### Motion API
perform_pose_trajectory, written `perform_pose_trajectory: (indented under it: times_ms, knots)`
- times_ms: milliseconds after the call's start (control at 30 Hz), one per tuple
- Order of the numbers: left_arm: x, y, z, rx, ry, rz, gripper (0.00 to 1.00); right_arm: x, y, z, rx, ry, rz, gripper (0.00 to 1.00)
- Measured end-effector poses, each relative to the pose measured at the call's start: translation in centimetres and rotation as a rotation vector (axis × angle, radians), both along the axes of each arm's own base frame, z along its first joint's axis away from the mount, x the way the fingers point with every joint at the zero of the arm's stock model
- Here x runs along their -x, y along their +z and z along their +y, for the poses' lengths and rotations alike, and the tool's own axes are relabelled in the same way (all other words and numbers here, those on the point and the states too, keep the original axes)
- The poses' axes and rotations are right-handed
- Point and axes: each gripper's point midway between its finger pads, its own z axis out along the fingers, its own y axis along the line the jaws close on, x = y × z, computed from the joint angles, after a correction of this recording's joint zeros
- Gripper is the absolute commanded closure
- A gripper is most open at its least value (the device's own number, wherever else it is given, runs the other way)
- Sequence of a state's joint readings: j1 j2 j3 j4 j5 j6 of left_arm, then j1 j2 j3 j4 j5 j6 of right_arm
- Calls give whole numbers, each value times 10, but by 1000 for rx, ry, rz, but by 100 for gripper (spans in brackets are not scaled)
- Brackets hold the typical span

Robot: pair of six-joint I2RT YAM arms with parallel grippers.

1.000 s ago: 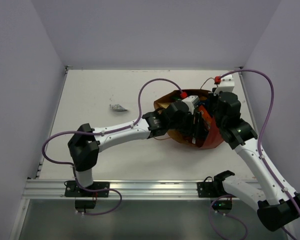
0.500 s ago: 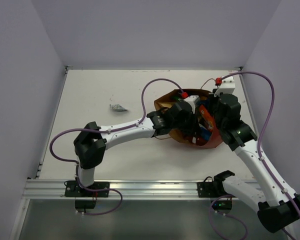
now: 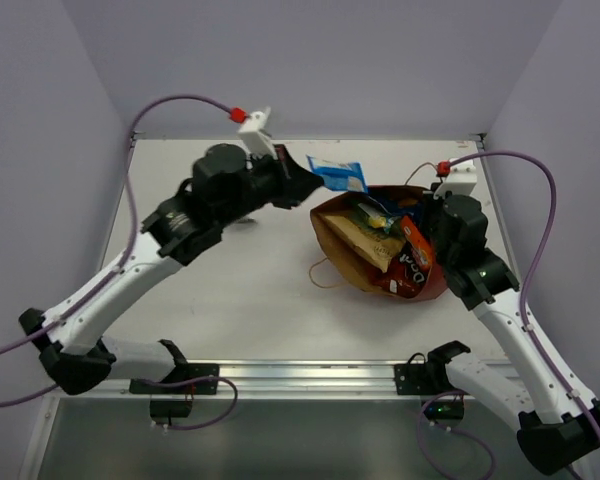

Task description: Take the snacks out of the paper bag

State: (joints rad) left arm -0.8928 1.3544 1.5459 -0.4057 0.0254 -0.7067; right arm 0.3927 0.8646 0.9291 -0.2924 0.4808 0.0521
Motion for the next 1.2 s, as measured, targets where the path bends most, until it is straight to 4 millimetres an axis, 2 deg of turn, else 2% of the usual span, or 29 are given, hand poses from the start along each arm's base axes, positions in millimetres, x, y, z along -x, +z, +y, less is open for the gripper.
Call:
perform_pose_trajectory:
  times_ms: [33, 100, 167, 267, 333, 433, 567, 667, 700, 767, 867, 900, 967, 1000, 1033, 1067, 1100, 1133, 1200]
  knots:
    - [-9, 16, 25, 18, 64, -44, 100, 0, 0, 0, 1, 0, 0, 100]
    - [-23, 35, 68, 30, 174, -112, 100, 1, 0, 0, 1, 0, 2, 100]
    - [-36, 38, 100, 10, 259, -155, 100, 1, -1, -1, 2, 0, 3, 100]
    - [-62, 18, 133, -52, 358, -177, 100, 1, -1, 0, 2, 1, 4, 100]
    - [-88, -10, 149, -111, 413, -163, 100, 1, -1, 0, 2, 1, 5, 100]
    - [-131, -59, 157, -190, 439, -117, 100, 1, -1, 0, 2, 2, 6, 100]
    - [-178, -123, 151, -225, 406, -50, 100, 2, -2, 1, 1, 8, 9, 100]
    - [-199, -156, 144, -223, 389, -35, 96, 2, -3, 2, 0, 16, 12, 100]
    - [-204, -168, 142, -224, 385, -31, 91, 2, -3, 3, -1, 20, 13, 100]
    - [-210, -189, 138, -225, 378, -24, 88, 2, -3, 4, -3, 27, 14, 100]
    - [-210, -226, 136, -228, 365, 4, 75, 2, -3, 5, -3, 30, 15, 100]
    - [-209, -241, 137, -233, 361, 20, 63, 2, -3, 5, -3, 31, 15, 100]
    - [-203, -270, 141, -246, 355, 62, 54, 2, -3, 5, -3, 32, 15, 100]
    - [-200, -283, 144, -257, 355, 86, 44, 2, -3, 5, -3, 34, 16, 100]
    - [-197, -294, 147, -267, 355, 109, 39, 2, -4, 5, -3, 35, 16, 100]
    - [-195, -300, 149, -273, 356, 124, 32, 2, -3, 5, -4, 35, 16, 100]
    - [-192, -305, 152, -280, 356, 137, 17, 2, -4, 5, -3, 35, 17, 100]
    - [-190, -304, 153, -285, 355, 136, 11, 2, -4, 6, -4, 36, 17, 100]
    - [-185, -291, 155, -279, 360, 135, 1, 2, -4, 6, -4, 37, 17, 100]
